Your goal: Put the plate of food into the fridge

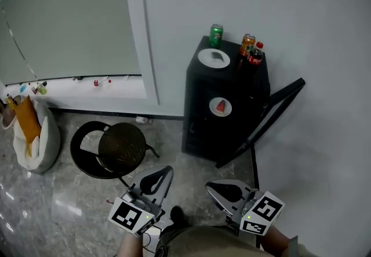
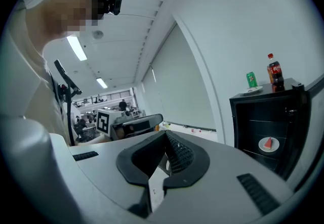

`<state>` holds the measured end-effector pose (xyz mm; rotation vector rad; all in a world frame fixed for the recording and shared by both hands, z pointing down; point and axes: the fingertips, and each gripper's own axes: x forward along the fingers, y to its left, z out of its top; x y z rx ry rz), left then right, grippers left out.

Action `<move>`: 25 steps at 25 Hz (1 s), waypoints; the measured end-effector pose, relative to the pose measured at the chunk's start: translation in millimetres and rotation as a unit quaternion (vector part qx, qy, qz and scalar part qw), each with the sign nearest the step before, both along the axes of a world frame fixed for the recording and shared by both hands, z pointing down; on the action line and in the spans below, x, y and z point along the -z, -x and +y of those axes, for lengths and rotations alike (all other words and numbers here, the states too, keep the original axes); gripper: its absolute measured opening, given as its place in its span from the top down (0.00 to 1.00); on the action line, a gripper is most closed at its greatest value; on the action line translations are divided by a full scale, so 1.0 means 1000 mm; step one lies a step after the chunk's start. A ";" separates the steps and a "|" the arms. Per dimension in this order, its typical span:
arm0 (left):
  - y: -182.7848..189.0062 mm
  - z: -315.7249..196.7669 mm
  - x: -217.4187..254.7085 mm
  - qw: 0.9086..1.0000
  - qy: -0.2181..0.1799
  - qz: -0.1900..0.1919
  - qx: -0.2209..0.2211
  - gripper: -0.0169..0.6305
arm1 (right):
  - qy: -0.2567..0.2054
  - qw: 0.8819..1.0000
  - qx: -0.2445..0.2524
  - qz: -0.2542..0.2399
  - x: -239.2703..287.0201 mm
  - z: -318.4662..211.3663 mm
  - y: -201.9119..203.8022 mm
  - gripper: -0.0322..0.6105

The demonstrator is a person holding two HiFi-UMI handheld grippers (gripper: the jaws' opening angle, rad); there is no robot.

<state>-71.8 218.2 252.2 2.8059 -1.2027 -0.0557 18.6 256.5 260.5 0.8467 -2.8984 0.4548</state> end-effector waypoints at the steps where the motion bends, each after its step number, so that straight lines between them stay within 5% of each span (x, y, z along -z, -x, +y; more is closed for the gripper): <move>1: 0.009 -0.006 0.000 1.000 -0.001 0.004 -0.002 0.96 | 0.000 1.000 -0.001 0.004 0.000 -0.005 0.009 0.92; 14: 0.065 -0.064 -0.012 1.000 0.002 0.028 -0.014 0.96 | 0.008 0.999 -0.008 0.047 -0.009 -0.060 0.067 0.92; 25: 0.043 -0.121 -0.004 1.000 0.009 -0.005 -0.014 0.96 | 0.013 0.999 -0.029 0.028 -0.014 -0.131 0.037 0.92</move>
